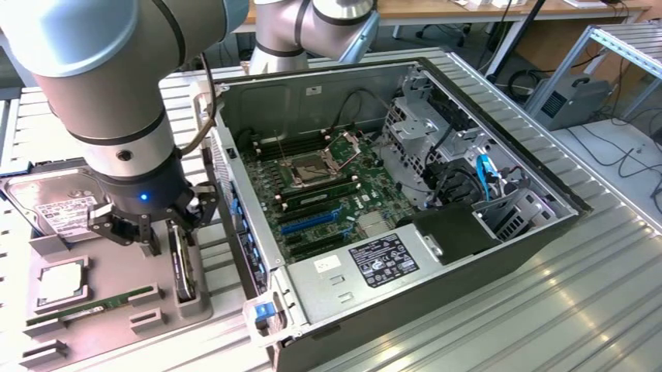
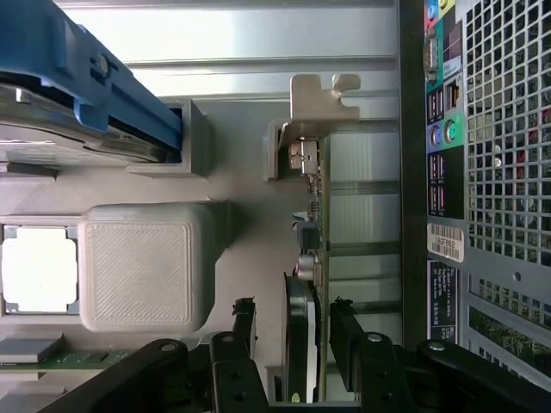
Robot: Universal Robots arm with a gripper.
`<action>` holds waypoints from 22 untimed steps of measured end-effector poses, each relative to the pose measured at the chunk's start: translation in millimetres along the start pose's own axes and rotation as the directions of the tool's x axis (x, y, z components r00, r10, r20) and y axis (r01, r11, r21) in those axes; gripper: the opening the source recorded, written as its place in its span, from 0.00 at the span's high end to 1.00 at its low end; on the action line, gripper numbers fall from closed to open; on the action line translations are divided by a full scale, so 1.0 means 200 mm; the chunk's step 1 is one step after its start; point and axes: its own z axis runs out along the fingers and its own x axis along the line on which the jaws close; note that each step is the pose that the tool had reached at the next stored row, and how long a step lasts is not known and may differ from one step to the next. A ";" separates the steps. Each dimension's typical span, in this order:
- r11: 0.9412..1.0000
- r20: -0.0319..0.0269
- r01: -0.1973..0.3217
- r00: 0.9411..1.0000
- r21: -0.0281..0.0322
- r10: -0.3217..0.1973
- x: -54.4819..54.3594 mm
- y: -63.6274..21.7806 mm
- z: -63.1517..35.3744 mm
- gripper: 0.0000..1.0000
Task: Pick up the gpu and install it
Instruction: 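Pick up the gpu and move the gpu toward the slot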
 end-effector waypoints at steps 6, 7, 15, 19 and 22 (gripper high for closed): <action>1.000 0.000 0.000 1.000 -0.003 0.000 0.00 -0.009 0.000 0.52; 1.000 0.000 0.000 1.000 -0.003 0.000 0.00 -0.008 0.001 0.52; 1.000 0.000 0.000 1.000 -0.004 0.000 0.00 0.007 0.000 0.73; 1.000 0.000 0.000 1.000 -0.004 0.000 0.00 0.017 0.000 0.73; 1.000 0.000 0.000 1.000 -0.004 0.000 0.00 0.021 0.000 0.73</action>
